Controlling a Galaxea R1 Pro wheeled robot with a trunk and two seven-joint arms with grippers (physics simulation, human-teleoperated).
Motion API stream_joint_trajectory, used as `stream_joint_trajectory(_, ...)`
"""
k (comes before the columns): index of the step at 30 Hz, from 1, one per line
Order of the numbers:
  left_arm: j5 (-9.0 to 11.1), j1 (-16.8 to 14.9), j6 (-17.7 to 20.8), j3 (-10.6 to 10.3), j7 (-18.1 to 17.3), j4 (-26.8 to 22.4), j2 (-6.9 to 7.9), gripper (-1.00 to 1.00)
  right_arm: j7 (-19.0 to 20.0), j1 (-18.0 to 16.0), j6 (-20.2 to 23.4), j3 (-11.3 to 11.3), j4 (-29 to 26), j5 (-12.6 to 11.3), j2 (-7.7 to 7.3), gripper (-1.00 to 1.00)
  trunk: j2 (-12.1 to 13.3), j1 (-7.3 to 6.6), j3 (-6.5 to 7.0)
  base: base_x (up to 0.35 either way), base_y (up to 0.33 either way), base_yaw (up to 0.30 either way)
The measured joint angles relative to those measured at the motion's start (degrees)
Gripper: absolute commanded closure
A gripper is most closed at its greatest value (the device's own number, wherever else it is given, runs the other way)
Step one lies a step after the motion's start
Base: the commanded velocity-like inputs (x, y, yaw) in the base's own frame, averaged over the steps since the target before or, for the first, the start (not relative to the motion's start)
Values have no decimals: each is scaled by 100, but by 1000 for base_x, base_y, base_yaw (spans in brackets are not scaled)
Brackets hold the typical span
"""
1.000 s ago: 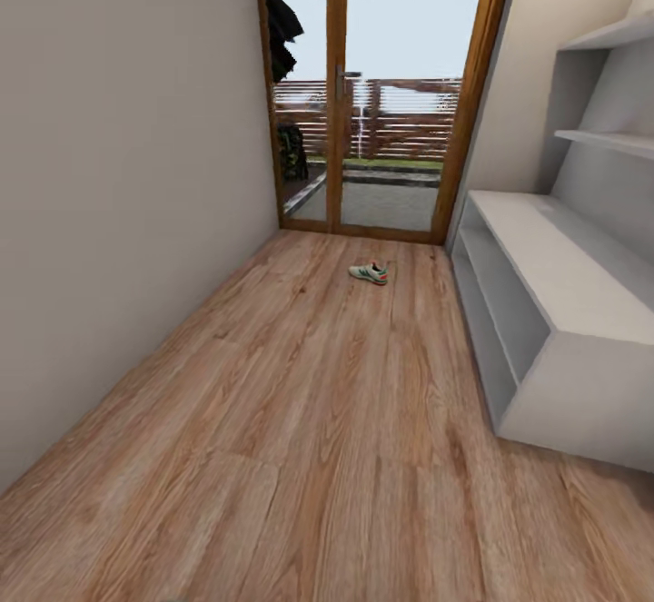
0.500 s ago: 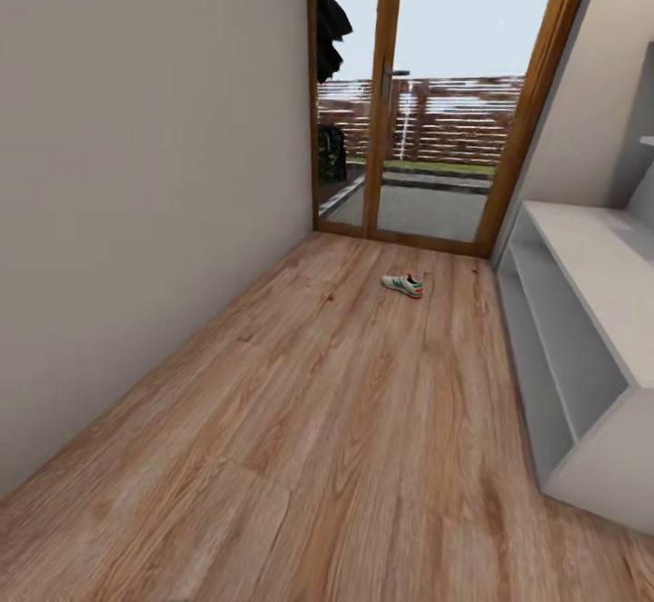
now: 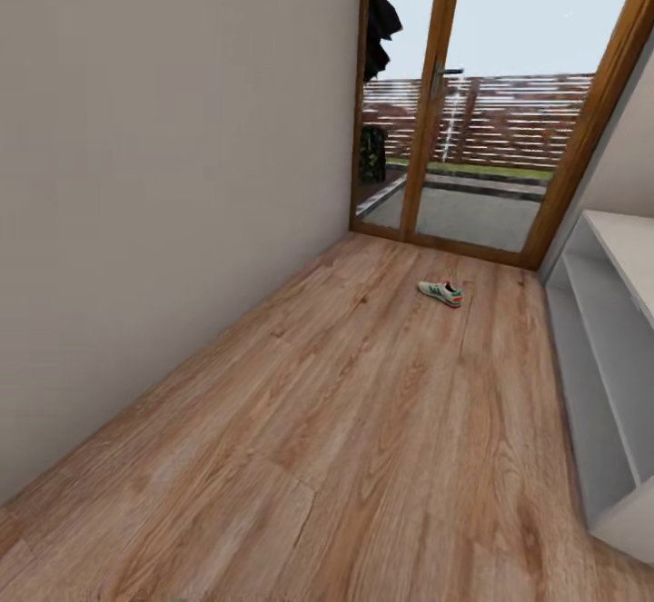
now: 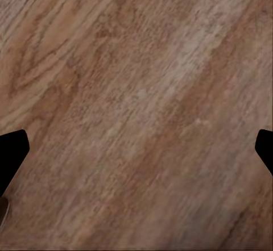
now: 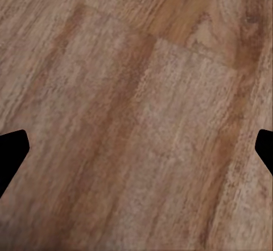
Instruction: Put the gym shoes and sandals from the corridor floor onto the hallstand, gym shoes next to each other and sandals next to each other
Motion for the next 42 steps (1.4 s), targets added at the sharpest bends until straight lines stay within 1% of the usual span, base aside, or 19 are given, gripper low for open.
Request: stream_joint_trajectory(42,1,-1,0,-1,0,-7,-3,-100,4,0,9,8,-1,1,6,-100,0,-1,-226,6,-6,235)
